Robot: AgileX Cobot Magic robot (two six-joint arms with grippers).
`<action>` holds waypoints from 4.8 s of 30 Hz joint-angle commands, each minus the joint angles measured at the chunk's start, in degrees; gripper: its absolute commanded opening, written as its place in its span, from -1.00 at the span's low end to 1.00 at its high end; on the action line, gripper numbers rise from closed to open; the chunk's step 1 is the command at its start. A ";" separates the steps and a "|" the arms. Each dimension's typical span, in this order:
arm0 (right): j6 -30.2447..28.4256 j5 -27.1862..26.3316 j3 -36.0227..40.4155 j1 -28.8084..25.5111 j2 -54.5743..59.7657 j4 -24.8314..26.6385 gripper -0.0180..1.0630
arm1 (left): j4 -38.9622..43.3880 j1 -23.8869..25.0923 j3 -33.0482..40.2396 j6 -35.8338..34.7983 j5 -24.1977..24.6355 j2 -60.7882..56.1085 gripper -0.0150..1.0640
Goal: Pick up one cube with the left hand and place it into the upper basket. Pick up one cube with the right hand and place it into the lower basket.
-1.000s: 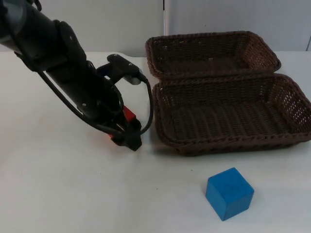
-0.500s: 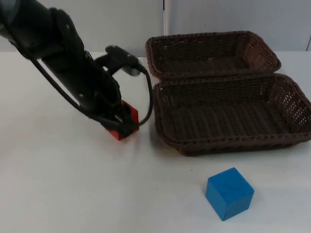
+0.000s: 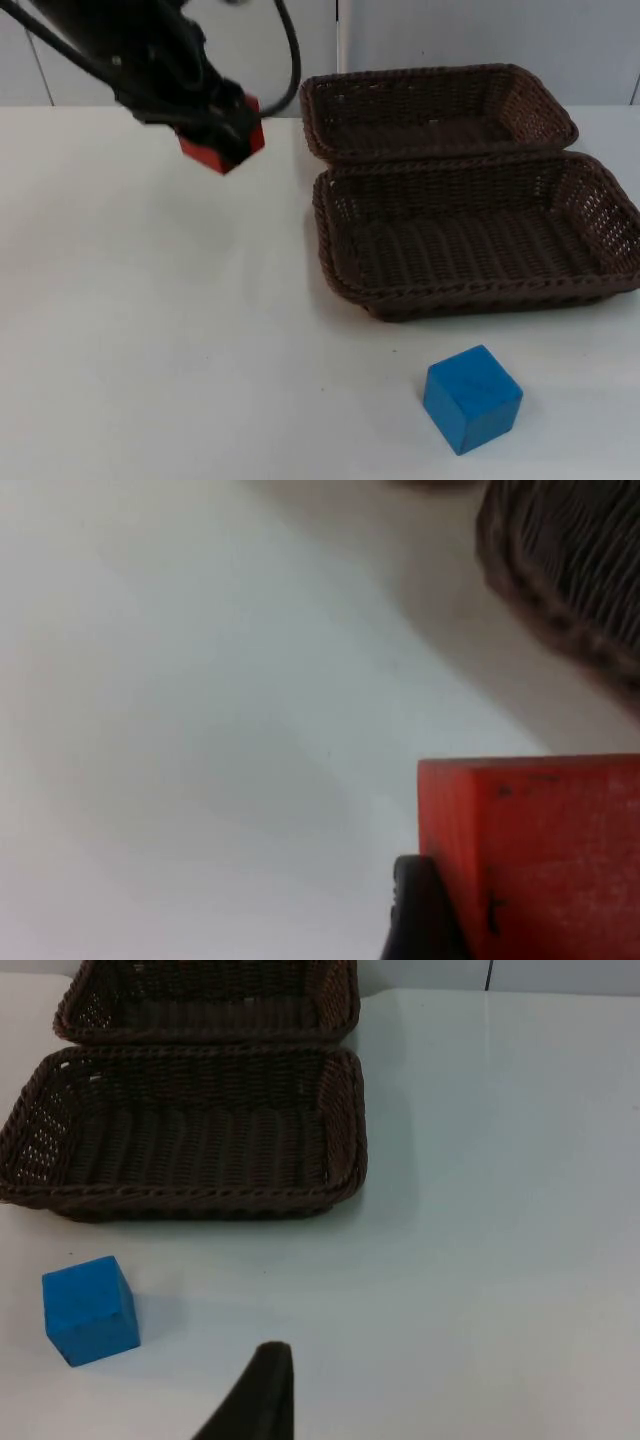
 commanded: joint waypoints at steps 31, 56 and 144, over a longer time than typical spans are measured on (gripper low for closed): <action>0.00 -0.03 0.37 -0.33 -0.23 0.00 0.98 | -6.32 -0.24 -0.13 -0.72 3.20 -3.69 -0.97; 0.00 -0.03 0.37 -0.33 -0.23 0.00 0.98 | -15.25 -0.24 -11.57 3.21 0.14 5.49 -0.97; 0.00 -0.03 0.37 -0.33 -0.23 0.00 0.98 | -12.62 -5.99 -57.80 2.06 6.79 36.71 0.39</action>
